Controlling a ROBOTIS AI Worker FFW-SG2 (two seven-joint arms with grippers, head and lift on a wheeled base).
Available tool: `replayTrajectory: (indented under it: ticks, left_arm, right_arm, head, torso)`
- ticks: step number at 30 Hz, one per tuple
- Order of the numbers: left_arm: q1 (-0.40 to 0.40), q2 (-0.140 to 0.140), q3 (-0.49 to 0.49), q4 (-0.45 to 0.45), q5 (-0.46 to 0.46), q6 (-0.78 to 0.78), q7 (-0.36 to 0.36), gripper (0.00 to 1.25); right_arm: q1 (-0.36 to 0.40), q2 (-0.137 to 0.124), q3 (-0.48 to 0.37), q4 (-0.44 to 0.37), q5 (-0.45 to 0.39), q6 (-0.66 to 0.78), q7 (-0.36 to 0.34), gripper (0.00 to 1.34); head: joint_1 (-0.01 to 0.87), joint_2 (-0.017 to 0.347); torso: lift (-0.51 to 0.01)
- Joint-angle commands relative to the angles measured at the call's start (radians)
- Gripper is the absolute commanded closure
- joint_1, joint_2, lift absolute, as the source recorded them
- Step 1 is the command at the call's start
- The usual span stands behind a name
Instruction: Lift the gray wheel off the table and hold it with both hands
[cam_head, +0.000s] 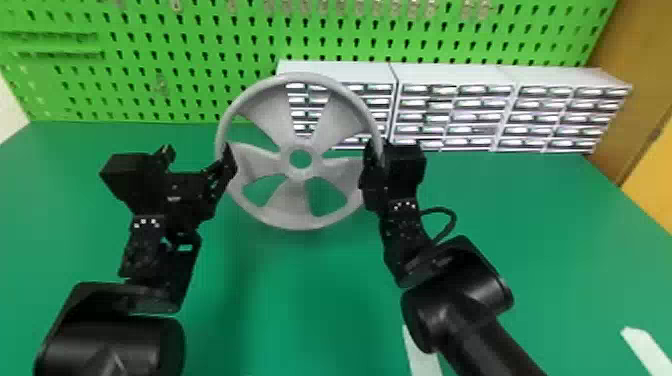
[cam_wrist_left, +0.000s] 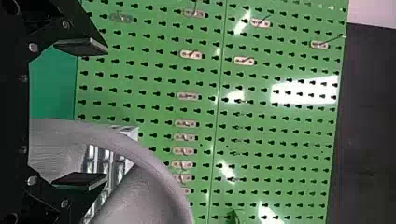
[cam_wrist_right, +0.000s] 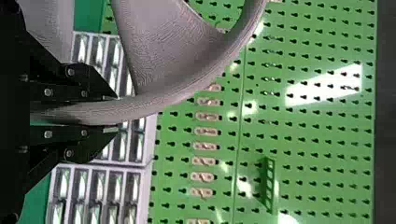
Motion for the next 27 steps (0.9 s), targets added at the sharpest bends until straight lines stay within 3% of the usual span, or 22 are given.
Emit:
replayTrajectory:
  ticks: [1,13,23,27]
  left_arm:
    - [0.002,0.000,-0.006,-0.002,0.004,0.001,0.000,0.31]
    - [0.006,0.000,-0.020,-0.009,0.012,-0.002,0.001,0.31]
    - [0.017,0.000,-0.028,-0.011,0.019,-0.030,0.005,0.31]
    - [0.048,0.000,-0.062,-0.011,0.027,-0.100,0.080,0.33]
  right_arm:
    - [0.006,0.017,-0.014,0.033,0.036,-0.069,-0.020,1.17]
    - [0.019,0.015,-0.013,0.041,0.077,-0.134,-0.079,1.17]
    - [0.019,0.014,-0.013,0.042,0.082,-0.140,-0.084,1.17]
    - [0.018,0.012,-0.010,0.042,0.082,-0.140,-0.084,1.17]
  head:
    - [0.711,0.015]
    - [0.711,0.015]
    - [0.711,0.015]
    - [0.711,0.015]
  torso:
    - [-0.098]
    - [-0.098]
    - [-0.098]
    - [-0.098]
